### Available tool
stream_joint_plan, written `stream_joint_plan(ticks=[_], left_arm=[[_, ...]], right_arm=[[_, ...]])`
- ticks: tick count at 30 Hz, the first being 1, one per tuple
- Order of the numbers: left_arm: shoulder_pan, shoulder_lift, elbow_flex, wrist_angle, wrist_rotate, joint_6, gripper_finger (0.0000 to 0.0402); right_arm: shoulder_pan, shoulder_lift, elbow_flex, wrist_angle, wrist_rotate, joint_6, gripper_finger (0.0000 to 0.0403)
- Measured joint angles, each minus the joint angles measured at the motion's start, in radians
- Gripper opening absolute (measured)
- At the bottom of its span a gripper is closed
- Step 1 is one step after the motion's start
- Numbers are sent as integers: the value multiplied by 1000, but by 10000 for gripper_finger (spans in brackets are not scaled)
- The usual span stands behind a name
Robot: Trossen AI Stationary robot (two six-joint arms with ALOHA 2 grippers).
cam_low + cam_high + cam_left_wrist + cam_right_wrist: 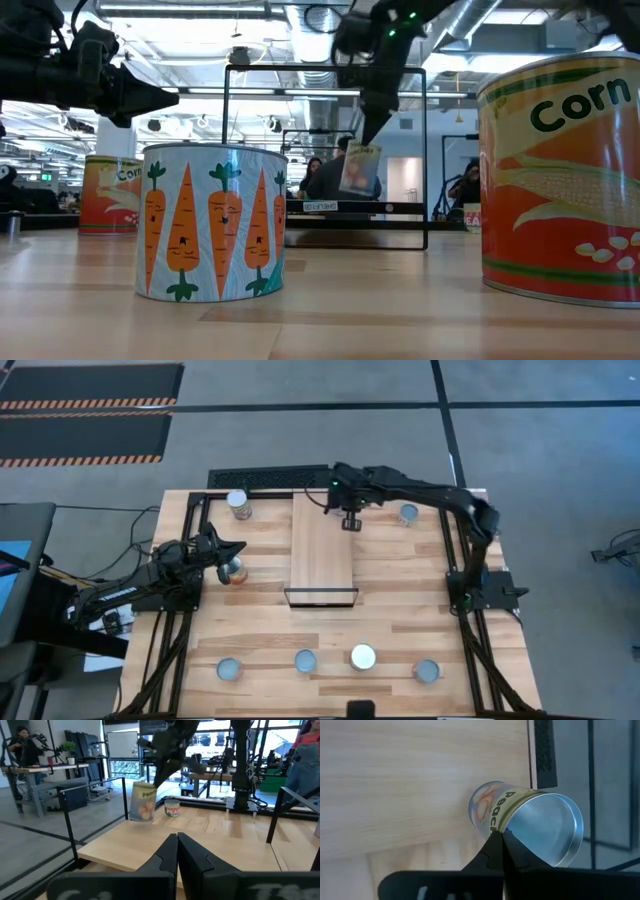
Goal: Pick and place cans onto a shelf
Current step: Put the right canned peaches on the shelf
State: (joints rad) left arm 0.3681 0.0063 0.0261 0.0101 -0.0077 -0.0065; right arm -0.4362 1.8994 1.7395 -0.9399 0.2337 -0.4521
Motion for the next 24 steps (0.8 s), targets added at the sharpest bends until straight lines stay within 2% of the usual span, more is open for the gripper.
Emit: stream_joint_plan(ticks=[6,24], left_arm=[[0,0,0,0,0,-2,0],[0,0,1,2,1,-15,0]], right_arm=[[-11,86,80,-28,3,-79,3],[-22,87,86,-9,-2,-124,12]])
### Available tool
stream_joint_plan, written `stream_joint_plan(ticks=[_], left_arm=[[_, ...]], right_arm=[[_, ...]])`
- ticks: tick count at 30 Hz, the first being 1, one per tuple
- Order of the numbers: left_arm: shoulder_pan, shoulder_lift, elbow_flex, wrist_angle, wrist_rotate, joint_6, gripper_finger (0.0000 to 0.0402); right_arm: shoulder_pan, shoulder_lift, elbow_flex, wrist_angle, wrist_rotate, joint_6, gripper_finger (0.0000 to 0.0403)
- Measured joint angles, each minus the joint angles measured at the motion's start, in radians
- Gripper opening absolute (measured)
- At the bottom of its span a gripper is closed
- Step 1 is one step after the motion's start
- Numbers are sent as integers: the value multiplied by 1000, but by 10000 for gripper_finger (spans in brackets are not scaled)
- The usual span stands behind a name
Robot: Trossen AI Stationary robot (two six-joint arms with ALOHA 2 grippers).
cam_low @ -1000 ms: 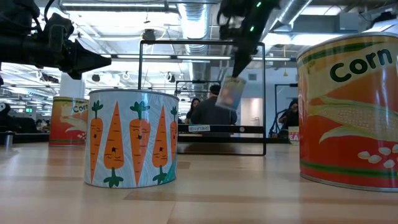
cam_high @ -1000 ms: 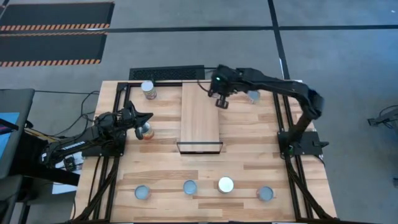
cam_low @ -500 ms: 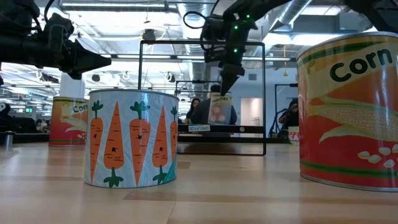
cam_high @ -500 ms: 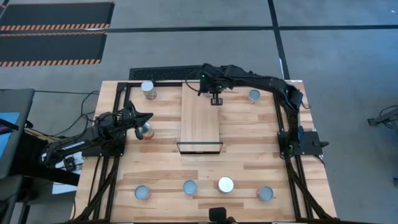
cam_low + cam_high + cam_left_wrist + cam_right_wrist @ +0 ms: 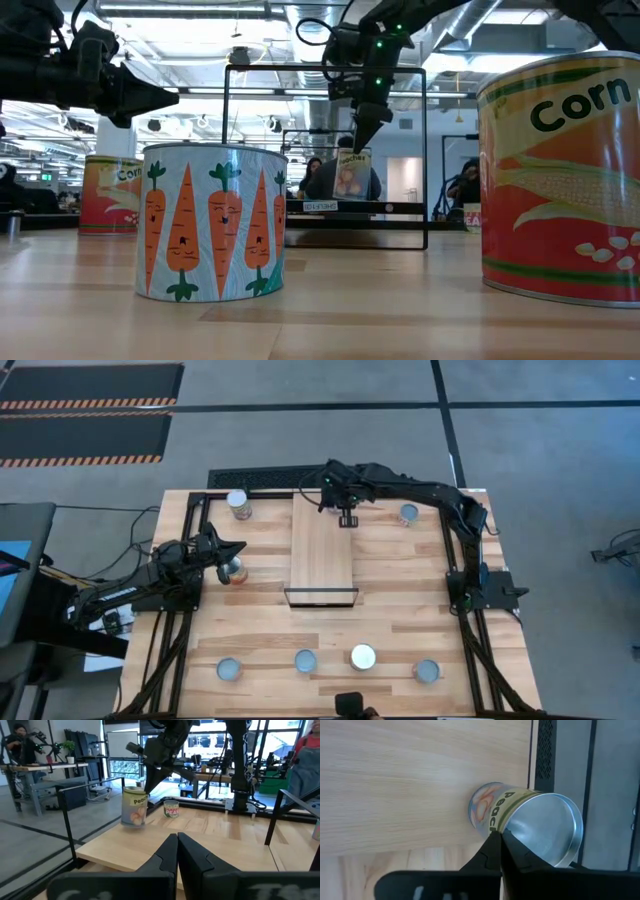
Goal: Pick and place cans onto a shelf
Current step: Put the right canned peaches on the shelf, then put the canned peas on the shelf
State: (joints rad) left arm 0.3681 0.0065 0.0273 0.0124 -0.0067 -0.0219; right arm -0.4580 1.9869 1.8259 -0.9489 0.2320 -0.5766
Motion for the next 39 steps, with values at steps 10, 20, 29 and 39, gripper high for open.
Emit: stream_joint_plan(ticks=[10,20,29,39], left_arm=[[0,0,0,0,0,-1,0],[0,0,0,0,0,-9,0],[0,0,0,0,0,-9,0],[0,0,0,-3,0,-9,0]], right_arm=[[4,0,0,-17,0,-8,13],[14,14,0,-13,3,0,47],[18,14,0,18,5,1,72],[37,-26,0,33,67,-8,69]])
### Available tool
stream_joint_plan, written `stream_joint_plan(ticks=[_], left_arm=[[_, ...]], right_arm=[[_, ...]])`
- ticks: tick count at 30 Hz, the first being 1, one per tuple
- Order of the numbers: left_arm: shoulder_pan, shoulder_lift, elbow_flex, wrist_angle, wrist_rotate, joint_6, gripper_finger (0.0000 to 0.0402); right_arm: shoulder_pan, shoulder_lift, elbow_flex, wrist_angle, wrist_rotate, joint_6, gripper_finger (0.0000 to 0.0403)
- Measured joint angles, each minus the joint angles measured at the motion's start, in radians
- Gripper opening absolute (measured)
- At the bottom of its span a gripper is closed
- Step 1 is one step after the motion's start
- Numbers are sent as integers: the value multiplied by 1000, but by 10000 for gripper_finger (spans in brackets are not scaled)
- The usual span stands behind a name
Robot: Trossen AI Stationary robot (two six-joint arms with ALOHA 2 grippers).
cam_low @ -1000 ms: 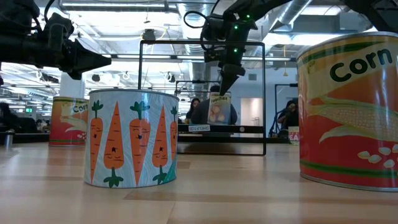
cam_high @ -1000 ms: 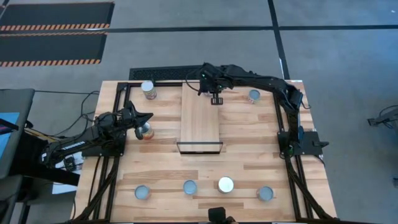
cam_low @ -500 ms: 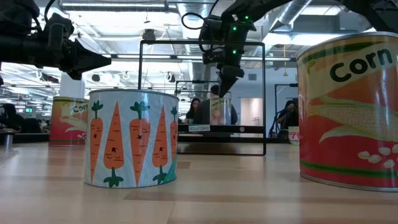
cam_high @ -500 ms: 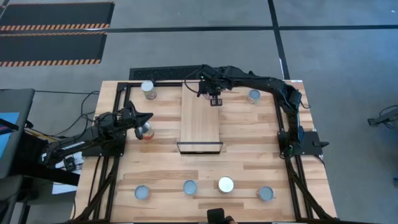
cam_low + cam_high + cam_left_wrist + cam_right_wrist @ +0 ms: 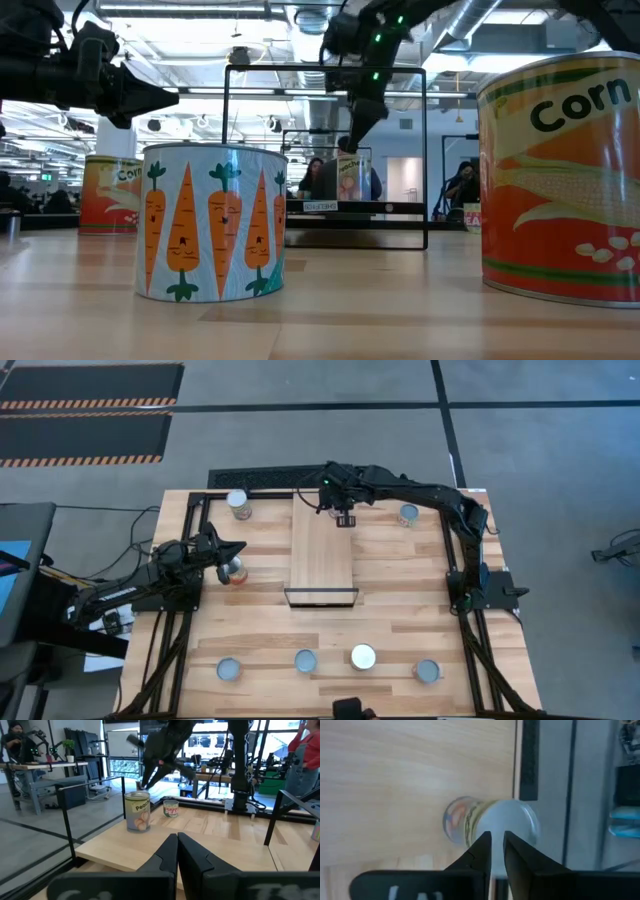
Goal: Pick and place cans onto a shelf
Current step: Put the canned peas on the shelf
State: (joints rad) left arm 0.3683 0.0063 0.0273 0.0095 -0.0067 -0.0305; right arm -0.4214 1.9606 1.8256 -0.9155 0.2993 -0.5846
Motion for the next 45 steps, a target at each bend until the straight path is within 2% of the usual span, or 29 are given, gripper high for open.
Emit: stream_joint_plan(ticks=[3,6,9,12,16,21,26,33,36,38,41,45], left_arm=[[0,0,0,-4,0,0,0],[0,0,0,-4,0,0,0],[0,0,0,-4,0,0,0],[0,0,0,-5,7,0,0],[0,0,0,0,37,0,0],[0,0,0,1,48,-7,0],[0,0,0,2,48,-7,0],[0,0,0,7,46,-7,0],[0,0,0,6,36,-7,0],[0,5,0,5,26,-11,0],[0,20,0,0,27,-26,0],[0,52,0,-1,25,-26,0]], right_arm=[[19,-66,0,-57,9,21,42],[17,-143,-27,-73,-111,107,10],[2,-244,-160,16,-211,146,11],[-2,-350,-369,209,-273,161,5],[1,-491,-681,553,-331,220,4],[2,-625,-1008,943,-328,318,4],[4,-709,-1247,1297,-331,386,4],[-5,-754,-1452,1614,-347,439,3],[-22,-754,-1503,1699,-396,466,5],[-40,-772,-1533,1692,-403,474,6],[-78,-825,-1553,1634,-403,475,3],[-140,-937,-1552,1459,-404,475,4]])
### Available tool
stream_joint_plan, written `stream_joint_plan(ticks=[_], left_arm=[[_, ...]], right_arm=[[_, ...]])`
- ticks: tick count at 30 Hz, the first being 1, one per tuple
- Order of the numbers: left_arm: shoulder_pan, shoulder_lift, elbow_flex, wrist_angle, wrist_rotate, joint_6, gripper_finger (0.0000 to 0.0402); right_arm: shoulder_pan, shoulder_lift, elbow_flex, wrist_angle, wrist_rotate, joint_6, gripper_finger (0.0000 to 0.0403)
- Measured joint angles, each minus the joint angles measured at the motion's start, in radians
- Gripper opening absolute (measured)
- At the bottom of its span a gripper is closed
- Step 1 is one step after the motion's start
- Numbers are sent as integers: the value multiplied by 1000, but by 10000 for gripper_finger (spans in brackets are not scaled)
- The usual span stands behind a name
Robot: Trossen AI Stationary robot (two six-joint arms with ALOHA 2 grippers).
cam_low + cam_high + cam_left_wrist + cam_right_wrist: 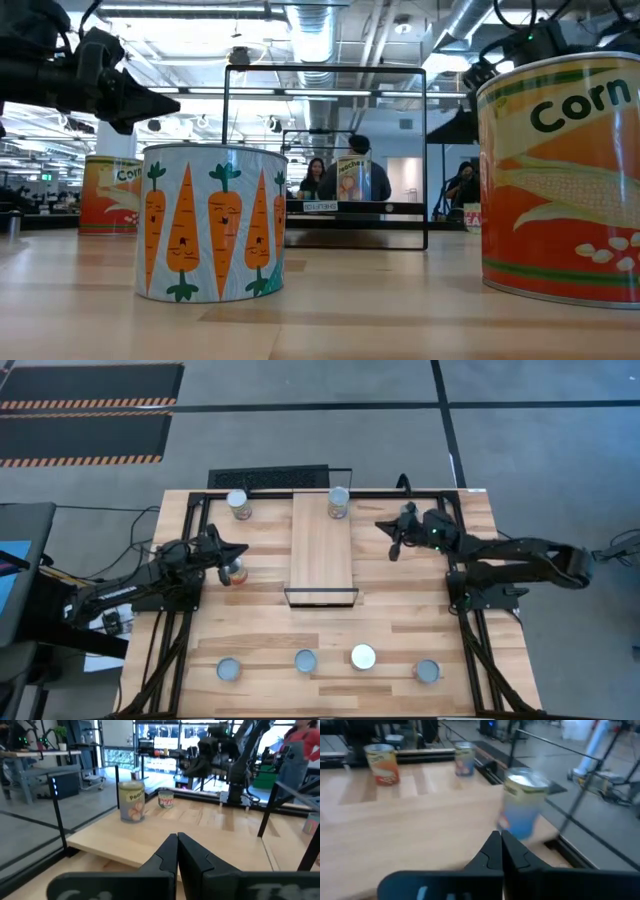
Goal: Pick and place cans onto a shelf
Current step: Put the canned peas on the shelf
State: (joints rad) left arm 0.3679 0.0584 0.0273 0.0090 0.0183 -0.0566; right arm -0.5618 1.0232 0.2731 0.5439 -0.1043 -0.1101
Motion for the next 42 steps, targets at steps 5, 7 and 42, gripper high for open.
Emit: stream_joint_plan(ticks=[5,7,42], left_arm=[[0,38,0,4,-4,1,0],[0,45,0,8,-4,1,0],[0,49,0,3,3,11,0]], right_arm=[[-64,-132,65,-407,77,-1,3],[-78,-158,113,-579,138,10,5],[-292,444,492,-970,272,-127,118]])
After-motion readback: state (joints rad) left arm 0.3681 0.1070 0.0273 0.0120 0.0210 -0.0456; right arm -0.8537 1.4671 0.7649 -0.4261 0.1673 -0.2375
